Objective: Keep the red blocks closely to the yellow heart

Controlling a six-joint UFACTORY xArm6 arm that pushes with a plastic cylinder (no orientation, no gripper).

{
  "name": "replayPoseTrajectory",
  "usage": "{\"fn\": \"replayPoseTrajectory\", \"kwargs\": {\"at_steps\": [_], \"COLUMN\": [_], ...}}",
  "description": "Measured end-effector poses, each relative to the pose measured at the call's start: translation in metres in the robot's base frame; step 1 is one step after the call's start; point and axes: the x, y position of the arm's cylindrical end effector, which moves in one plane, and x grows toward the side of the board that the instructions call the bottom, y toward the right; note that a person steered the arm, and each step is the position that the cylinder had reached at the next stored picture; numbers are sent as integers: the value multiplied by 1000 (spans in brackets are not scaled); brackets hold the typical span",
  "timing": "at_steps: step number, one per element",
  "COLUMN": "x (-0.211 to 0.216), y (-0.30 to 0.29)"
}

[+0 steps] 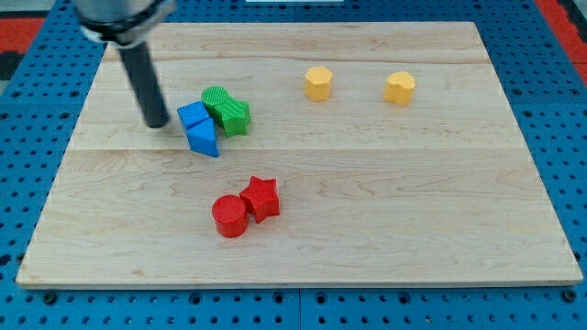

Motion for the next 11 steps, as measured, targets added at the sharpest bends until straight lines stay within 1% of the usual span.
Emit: {"fn": "replayPoseTrajectory", "kwargs": {"at_steps": [1, 2, 3, 4, 5, 6, 7, 8, 9, 10, 11], "x": [47, 123, 164, 176, 174, 159, 199, 210, 198, 198, 184], "y": [-42, 0, 39, 101, 168, 187, 192, 149, 152, 133, 117]}}
